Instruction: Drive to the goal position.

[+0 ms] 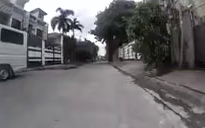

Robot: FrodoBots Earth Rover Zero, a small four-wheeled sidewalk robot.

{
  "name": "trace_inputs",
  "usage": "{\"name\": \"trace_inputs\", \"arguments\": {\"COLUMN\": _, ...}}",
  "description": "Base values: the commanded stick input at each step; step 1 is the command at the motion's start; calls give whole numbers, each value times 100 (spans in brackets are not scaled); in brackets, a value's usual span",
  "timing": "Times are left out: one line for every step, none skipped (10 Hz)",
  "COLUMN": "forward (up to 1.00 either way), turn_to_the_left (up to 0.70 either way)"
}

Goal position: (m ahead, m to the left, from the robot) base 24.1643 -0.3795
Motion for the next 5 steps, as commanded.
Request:
{"name": "trace_inputs", "arguments": {"forward": 70, "turn_to_the_left": 0}}
{"name": "trace_inputs", "arguments": {"forward": 70, "turn_to_the_left": 0}}
{"name": "trace_inputs", "arguments": {"forward": 70, "turn_to_the_left": 0}}
{"name": "trace_inputs", "arguments": {"forward": 70, "turn_to_the_left": 0}}
{"name": "trace_inputs", "arguments": {"forward": 70, "turn_to_the_left": 0}}
